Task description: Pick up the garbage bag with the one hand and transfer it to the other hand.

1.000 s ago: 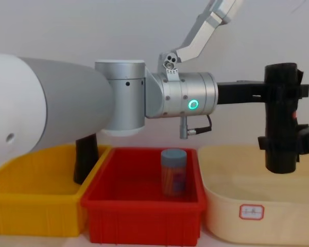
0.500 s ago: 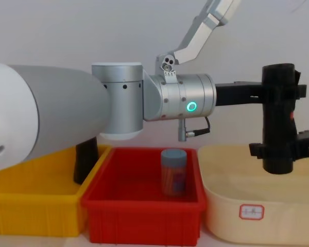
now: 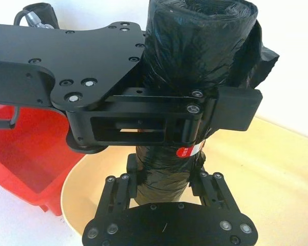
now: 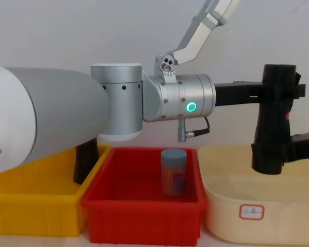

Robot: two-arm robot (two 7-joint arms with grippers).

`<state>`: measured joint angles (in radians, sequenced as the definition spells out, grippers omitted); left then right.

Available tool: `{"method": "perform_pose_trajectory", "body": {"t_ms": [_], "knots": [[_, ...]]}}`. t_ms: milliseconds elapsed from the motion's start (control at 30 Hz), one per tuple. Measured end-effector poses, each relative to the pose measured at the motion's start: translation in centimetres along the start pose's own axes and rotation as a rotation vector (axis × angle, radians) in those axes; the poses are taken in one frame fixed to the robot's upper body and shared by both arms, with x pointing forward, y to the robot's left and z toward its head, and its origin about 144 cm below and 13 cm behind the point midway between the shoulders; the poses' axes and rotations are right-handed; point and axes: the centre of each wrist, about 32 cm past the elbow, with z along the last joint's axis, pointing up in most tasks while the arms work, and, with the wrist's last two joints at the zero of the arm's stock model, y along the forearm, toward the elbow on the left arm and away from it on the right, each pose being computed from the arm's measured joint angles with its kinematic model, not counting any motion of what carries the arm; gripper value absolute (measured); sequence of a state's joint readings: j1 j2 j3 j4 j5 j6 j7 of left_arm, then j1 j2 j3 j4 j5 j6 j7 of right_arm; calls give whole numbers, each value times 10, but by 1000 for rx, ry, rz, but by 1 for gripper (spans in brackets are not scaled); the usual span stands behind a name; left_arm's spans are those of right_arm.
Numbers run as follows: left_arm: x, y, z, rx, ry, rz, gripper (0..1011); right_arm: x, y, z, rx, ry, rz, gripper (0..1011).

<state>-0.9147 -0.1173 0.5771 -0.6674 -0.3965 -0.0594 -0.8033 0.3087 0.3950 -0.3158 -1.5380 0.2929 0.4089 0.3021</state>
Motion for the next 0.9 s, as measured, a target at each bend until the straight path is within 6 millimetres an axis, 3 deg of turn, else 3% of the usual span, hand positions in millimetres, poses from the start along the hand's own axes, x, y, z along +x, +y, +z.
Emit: {"method": "perform_pose_trajectory", "body": {"t_ms": [333,900], "knots": [[0,0,0,-2,0,2,466,0,1,0,-1,2,3,552],[-1,0,0,-4,0,4,938,5,0,1,2,15,-40,552]]}}
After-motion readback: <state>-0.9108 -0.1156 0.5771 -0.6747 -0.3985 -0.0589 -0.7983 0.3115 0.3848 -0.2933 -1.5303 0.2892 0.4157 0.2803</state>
